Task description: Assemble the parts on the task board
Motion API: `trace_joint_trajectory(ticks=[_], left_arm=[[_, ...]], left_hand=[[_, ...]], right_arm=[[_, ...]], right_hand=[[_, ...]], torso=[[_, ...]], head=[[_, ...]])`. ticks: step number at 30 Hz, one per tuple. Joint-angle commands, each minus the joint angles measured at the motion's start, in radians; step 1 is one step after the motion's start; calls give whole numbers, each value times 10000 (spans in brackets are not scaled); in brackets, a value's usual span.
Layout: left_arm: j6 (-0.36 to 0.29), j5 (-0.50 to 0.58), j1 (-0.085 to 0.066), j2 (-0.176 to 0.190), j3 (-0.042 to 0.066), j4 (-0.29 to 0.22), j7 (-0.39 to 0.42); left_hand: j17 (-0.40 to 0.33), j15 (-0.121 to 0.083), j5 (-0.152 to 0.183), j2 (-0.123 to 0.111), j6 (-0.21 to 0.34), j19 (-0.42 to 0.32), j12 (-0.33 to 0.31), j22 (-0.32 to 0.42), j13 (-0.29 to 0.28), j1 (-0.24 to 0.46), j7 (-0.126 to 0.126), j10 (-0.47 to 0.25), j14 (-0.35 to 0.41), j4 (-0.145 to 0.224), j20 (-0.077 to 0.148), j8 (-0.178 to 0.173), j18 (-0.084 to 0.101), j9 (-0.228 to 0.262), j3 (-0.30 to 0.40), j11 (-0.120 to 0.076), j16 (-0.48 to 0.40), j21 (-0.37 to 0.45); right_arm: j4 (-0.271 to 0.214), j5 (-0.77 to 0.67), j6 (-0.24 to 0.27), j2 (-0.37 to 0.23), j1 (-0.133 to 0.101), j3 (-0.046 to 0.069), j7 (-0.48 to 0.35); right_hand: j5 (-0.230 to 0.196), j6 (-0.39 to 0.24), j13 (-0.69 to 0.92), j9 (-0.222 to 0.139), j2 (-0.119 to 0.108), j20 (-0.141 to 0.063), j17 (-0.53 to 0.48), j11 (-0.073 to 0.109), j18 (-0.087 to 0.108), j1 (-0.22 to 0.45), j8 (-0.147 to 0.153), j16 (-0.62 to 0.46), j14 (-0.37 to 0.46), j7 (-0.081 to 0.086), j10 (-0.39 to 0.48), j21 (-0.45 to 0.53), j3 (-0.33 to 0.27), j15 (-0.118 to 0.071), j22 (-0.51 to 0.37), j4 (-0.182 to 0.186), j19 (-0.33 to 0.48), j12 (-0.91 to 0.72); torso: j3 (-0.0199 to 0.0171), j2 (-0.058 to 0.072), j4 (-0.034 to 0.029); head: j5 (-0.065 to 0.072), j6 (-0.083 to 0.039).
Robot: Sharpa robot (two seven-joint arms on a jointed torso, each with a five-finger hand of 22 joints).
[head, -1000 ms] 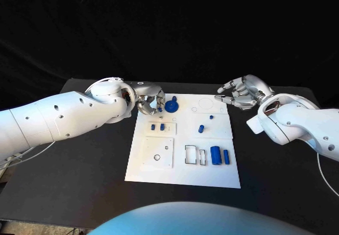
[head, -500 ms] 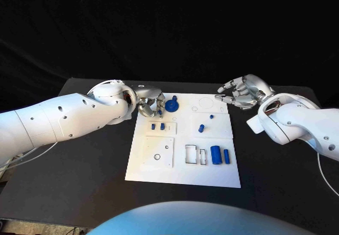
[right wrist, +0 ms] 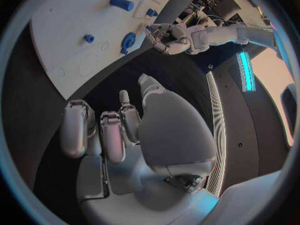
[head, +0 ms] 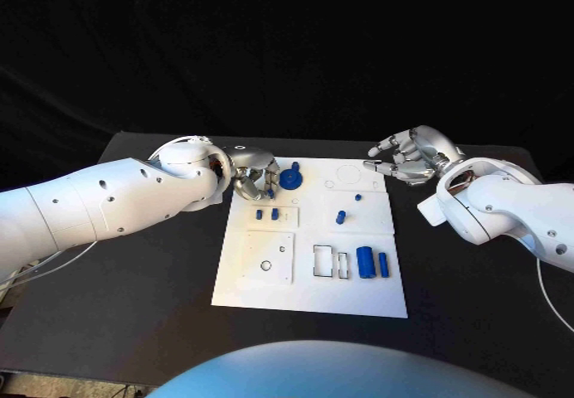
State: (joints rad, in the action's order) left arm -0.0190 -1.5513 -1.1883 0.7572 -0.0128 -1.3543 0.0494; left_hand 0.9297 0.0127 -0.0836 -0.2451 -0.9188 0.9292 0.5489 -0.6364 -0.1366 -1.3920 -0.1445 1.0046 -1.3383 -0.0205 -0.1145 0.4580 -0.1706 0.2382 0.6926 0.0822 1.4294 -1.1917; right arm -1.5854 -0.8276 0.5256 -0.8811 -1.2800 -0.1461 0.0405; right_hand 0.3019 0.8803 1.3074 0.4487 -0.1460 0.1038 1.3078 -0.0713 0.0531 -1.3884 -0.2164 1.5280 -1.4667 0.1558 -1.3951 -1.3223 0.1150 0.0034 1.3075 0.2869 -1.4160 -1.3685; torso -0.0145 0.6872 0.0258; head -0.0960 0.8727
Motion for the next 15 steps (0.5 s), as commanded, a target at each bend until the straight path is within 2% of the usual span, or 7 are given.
trace_joint_trajectory(ticks=[1, 15], left_arm=[[291, -4, 0, -41, -3, 8, -1], [341, -147, 3, -152, -39, 169, -15]], left_hand=[[-17, 4, 54, 44, -90, 47, -49, 11, 13, -62, -2, 74, 25, 62, -7, -67, -123, 10, -2, -16, -14, 23], [-11, 8, 66, 33, -83, 21, -69, 47, 17, -66, -6, 73, 24, 70, -8, -86, -130, 8, -13, -11, -16, 39]], right_arm=[[-7, -90, -51, 9, 6, 1, -55], [-7, -90, -56, 20, 6, 1, -61]], right_hand=[[-2, -91, 292, 11, 7, 16, 1256, 1, 138, 50, -32, -27, -730, -5, 32, 42, 57, -42, 685, 10, 49, 41], [-3, -104, 308, 8, 4, 14, 1239, 3, 140, 75, -68, -34, -727, -8, 18, 55, 77, -43, 682, 3, 49, 26]], torso=[[2, 5, -5], [1, 6, 0]], head=[[3, -1], [17, -1]])
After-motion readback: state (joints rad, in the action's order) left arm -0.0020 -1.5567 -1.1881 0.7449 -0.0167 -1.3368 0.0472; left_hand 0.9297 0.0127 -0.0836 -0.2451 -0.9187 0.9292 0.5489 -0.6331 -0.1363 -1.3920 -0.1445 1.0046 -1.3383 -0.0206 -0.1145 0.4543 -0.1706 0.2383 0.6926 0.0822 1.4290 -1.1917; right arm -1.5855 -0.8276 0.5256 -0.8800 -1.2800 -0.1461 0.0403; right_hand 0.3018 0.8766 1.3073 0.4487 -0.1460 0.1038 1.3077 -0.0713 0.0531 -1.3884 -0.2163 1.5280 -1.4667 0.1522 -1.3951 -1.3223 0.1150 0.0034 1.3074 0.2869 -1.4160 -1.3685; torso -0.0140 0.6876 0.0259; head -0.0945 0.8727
